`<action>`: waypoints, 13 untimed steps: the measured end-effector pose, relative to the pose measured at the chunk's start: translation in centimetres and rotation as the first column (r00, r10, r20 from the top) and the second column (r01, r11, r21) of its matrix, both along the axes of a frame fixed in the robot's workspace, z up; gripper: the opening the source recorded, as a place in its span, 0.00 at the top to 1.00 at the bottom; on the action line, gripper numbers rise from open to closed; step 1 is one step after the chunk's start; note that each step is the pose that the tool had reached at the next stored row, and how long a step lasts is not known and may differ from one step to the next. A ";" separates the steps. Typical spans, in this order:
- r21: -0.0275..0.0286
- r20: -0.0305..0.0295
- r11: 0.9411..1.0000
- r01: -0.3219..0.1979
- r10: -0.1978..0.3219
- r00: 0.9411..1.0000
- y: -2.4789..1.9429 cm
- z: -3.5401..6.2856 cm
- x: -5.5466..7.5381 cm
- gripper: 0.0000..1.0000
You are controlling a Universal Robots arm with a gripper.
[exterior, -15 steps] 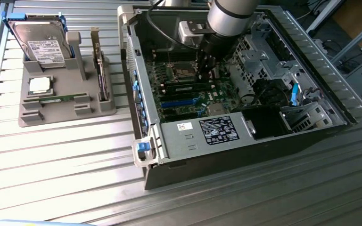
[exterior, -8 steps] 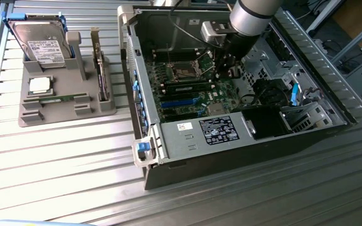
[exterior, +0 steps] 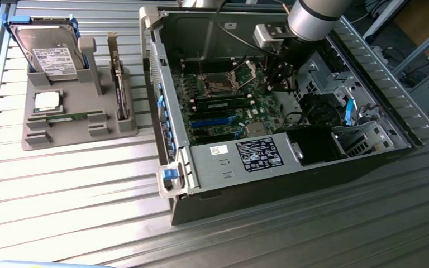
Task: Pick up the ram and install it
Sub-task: 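Insert the ram into the slot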
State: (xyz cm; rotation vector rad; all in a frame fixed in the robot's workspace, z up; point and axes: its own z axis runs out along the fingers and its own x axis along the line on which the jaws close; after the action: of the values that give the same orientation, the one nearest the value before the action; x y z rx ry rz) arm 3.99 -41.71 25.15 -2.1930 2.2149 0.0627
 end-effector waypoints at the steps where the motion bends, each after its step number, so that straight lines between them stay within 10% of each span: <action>1: 0.000 0.000 1.000 0.000 0.000 1.000 0.00 0.27 0.1 0.90; 13: 0.000 0.000 1.000 0.000 0.000 1.000 0.00 2.19 1.6 0.90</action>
State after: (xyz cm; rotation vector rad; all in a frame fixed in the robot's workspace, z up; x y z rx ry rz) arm 5.62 -41.71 27.34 -2.1927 2.2149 0.0629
